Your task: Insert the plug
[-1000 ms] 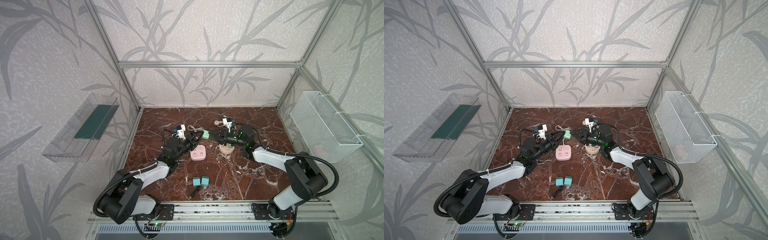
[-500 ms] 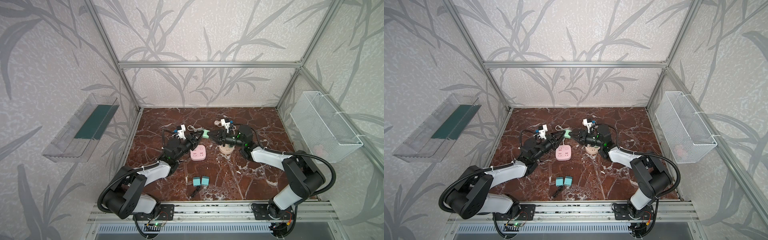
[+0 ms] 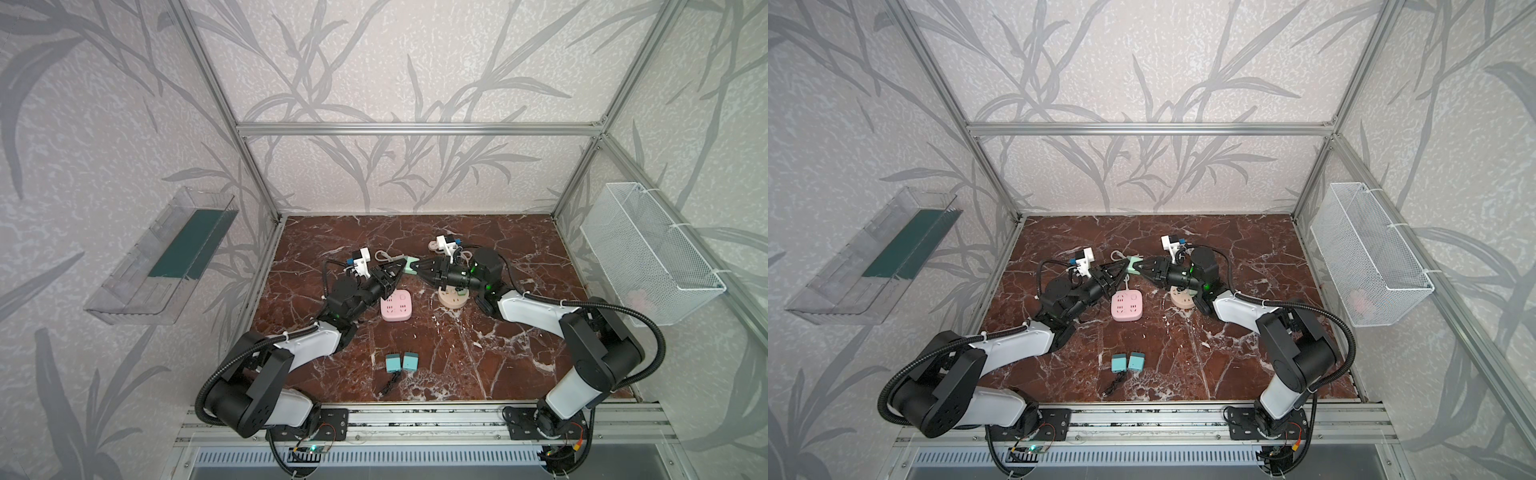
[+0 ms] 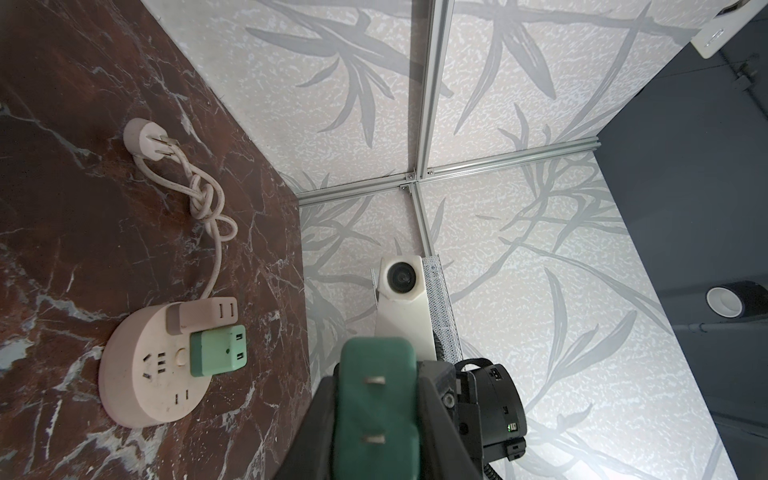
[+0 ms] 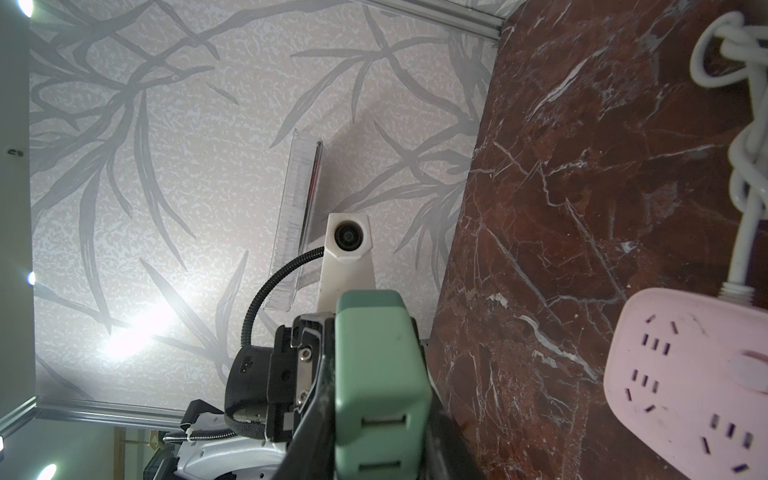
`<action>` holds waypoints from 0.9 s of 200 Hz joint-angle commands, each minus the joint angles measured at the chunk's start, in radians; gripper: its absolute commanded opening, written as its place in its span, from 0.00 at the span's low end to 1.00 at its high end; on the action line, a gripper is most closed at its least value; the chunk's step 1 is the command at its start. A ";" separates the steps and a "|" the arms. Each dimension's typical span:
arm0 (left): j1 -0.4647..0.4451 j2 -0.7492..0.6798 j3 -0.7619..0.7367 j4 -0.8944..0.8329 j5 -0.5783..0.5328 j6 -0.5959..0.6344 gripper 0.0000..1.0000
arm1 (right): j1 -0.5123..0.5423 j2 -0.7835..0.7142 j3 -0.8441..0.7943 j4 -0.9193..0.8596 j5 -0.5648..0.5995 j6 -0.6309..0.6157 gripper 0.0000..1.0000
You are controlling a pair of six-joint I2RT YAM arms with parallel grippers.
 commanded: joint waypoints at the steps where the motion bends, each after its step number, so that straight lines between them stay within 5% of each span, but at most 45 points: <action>1: -0.003 0.019 -0.001 0.031 0.037 -0.021 0.00 | 0.005 0.012 0.040 0.032 -0.015 -0.027 0.18; 24: -0.003 0.031 0.002 0.026 0.045 -0.025 0.00 | 0.005 0.017 0.048 0.029 -0.020 -0.028 0.01; 43: -0.001 0.041 0.010 0.007 0.058 -0.024 0.01 | 0.005 0.015 0.050 0.006 -0.020 -0.040 0.00; 62: 0.000 0.042 0.018 -0.040 0.066 -0.019 0.61 | 0.005 0.004 0.049 -0.041 -0.017 -0.067 0.00; 69: 0.001 0.037 0.024 -0.075 0.066 -0.007 0.91 | 0.005 -0.002 0.050 -0.063 -0.014 -0.078 0.00; 73: 0.004 0.032 0.026 -0.096 0.067 0.002 0.99 | 0.005 -0.004 0.050 -0.075 -0.013 -0.085 0.00; 123: 0.052 -0.100 0.073 -0.450 0.068 0.168 0.99 | 0.004 -0.078 0.083 -0.423 0.035 -0.261 0.00; 180: 0.064 -0.271 0.326 -1.237 -0.137 0.651 0.99 | 0.004 -0.159 0.269 -1.152 0.327 -0.648 0.00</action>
